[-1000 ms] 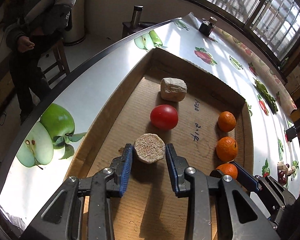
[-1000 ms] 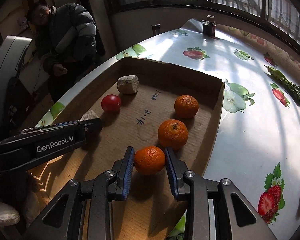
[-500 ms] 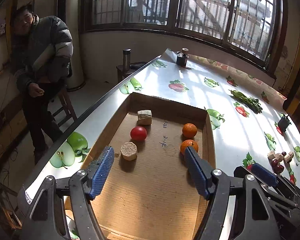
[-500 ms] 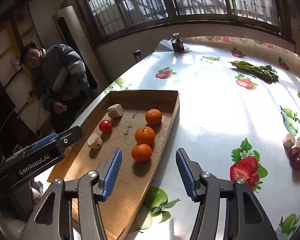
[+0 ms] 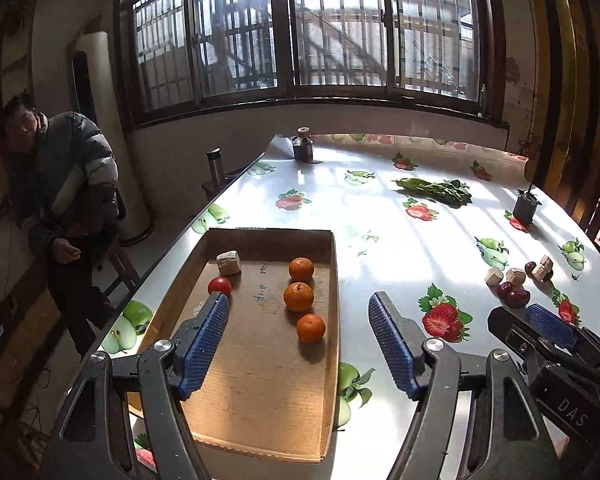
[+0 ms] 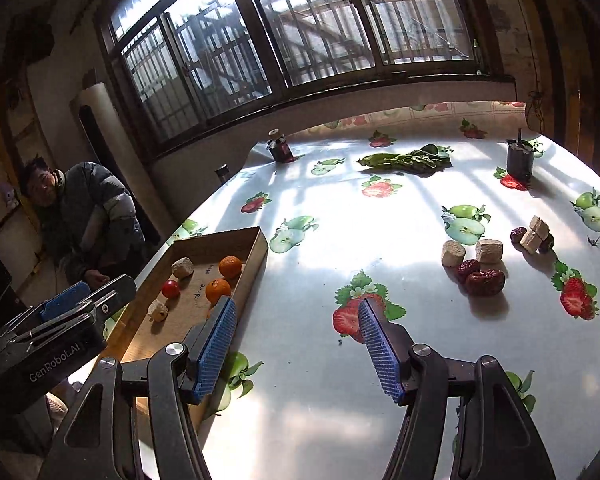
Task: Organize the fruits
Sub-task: 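Move both open grippers back toward the dates and cakes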
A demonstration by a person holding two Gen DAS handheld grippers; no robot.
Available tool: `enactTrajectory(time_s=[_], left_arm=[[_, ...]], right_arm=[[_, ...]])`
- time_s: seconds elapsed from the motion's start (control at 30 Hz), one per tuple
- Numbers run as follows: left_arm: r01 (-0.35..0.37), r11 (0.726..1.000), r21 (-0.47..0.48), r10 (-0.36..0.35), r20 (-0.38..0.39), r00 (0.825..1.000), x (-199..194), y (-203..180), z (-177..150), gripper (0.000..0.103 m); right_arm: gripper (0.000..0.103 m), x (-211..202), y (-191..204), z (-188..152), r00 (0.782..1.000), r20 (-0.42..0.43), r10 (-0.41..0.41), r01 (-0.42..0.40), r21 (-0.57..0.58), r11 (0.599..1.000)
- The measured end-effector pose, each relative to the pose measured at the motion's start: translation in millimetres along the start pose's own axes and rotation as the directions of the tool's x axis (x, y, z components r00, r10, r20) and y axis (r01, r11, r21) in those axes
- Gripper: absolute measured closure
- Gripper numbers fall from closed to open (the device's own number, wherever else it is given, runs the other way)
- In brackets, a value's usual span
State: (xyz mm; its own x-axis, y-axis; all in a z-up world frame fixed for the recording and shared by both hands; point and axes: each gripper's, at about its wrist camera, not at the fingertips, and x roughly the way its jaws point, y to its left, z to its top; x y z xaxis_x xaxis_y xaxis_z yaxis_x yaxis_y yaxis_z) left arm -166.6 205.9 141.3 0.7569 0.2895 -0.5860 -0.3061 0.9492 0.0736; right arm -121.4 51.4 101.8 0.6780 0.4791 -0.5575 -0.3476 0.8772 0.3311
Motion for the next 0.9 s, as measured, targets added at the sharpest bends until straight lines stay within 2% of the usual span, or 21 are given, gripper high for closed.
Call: enactTrajectory(time_s=[0.2, 0.43, 0.57, 0.7, 0.9], left_arm=[[0.005, 0.998, 0.06, -0.006, 0.012, 1.0, -8, -23, -2, 0.031], [0.037, 0.994, 0.102, -0.035, -0.019, 0.999, -1, -45, -3, 0.031], [0.07, 0.993, 0.093, -0.064, -0.067, 0.996, 14, -51, -6, 0.031], [0.107, 0.991, 0.075, -0.096, -0.133, 0.986, 36, -63, -13, 0.031], [0.223, 0.972, 0.071, -0.205, -0.203, 0.957, 60, -101, -18, 0.031]], right_arm=[[0.033, -7, -23, -6, 1.0, 0.002, 0.006, -0.006, 0.042, 0.999], [0.031, -8, -52, -10, 1.0, -0.009, -0.006, 0.007, 0.083, 0.997], [0.03, -12, -82, -9, 0.998, -0.026, -0.064, 0.066, 0.102, 0.993], [0.03, -24, -130, 1, 0.989, -0.058, -0.14, 0.147, 0.149, 0.978], [0.03, -39, -197, 32, 0.958, -0.097, -0.27, 0.283, 0.187, 0.94]])
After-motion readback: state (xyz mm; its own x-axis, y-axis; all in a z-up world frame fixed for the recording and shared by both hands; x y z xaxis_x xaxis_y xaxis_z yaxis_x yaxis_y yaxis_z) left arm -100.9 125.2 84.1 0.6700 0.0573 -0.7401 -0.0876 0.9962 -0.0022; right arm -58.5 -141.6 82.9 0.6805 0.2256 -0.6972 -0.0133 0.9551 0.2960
